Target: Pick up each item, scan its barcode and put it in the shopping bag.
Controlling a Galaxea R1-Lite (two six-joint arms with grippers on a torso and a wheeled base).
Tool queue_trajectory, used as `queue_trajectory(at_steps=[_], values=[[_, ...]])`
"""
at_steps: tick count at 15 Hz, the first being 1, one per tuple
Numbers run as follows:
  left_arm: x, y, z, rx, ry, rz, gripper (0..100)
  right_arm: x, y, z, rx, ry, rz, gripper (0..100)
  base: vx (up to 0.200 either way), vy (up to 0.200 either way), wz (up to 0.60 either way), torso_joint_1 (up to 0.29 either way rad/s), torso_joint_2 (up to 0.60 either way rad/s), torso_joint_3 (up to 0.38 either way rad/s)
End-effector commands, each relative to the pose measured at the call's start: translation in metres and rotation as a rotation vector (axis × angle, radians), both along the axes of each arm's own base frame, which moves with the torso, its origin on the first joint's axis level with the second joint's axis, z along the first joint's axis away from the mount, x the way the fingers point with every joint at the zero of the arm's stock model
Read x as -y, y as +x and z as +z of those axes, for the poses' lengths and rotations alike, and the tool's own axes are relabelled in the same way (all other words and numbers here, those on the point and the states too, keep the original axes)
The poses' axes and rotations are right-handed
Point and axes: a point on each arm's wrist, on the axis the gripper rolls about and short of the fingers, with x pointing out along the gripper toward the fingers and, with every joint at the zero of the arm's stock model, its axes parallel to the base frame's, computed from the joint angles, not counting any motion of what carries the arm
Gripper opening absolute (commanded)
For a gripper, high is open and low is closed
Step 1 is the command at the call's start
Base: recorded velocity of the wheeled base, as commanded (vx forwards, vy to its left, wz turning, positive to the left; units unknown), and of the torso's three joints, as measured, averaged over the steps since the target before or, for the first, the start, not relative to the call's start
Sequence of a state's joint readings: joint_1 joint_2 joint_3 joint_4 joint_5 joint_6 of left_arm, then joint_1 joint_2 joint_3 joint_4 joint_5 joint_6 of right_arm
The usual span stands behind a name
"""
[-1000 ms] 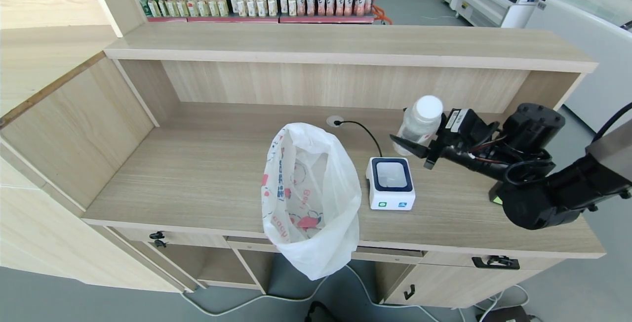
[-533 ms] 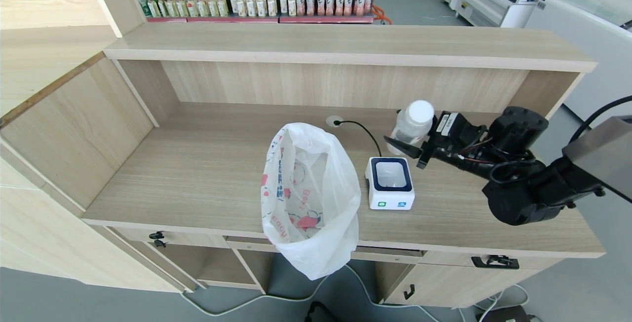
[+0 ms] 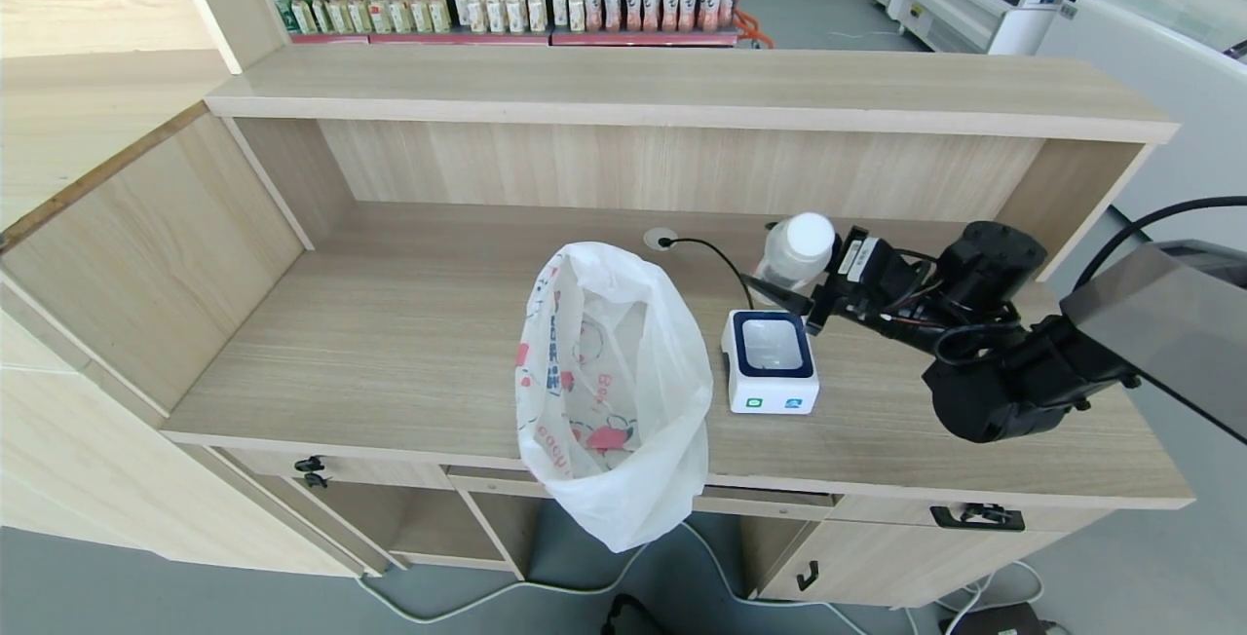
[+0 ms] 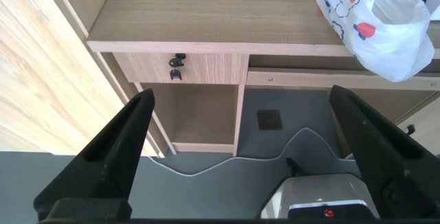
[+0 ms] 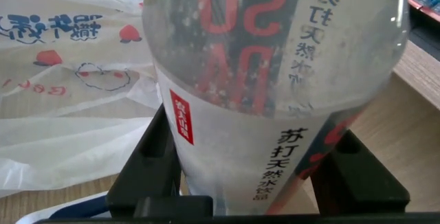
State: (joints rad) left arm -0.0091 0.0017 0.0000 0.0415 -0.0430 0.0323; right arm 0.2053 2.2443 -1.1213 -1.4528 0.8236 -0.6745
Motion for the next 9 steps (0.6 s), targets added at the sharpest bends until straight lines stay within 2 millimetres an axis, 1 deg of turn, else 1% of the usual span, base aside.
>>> queue_trajectory(at_steps=[1,3,9], values=[[0.0000,0.0000,0.0000,0.000,0.000,0.000,100,-0.0032,0.0023,-0.0093,-0.018,-0.004,0.006,0,0.000,0.000,0.00,0.000,0.00,0.000],[0.0000,0.0000,0.0000,0.000,0.000,0.000,100,-0.0078,0.0020,-0.0121,-0.021,-0.004,0.016,0,0.000,0.000,0.00,0.000,0.00,0.000],[0.0000,0.0000,0.0000,0.000,0.000,0.000,100,-0.0132,-0.0006,-0.0164,-0.029,-0.011,0.026,0,0.000,0.000,0.00,0.000,0.00,0.000]])
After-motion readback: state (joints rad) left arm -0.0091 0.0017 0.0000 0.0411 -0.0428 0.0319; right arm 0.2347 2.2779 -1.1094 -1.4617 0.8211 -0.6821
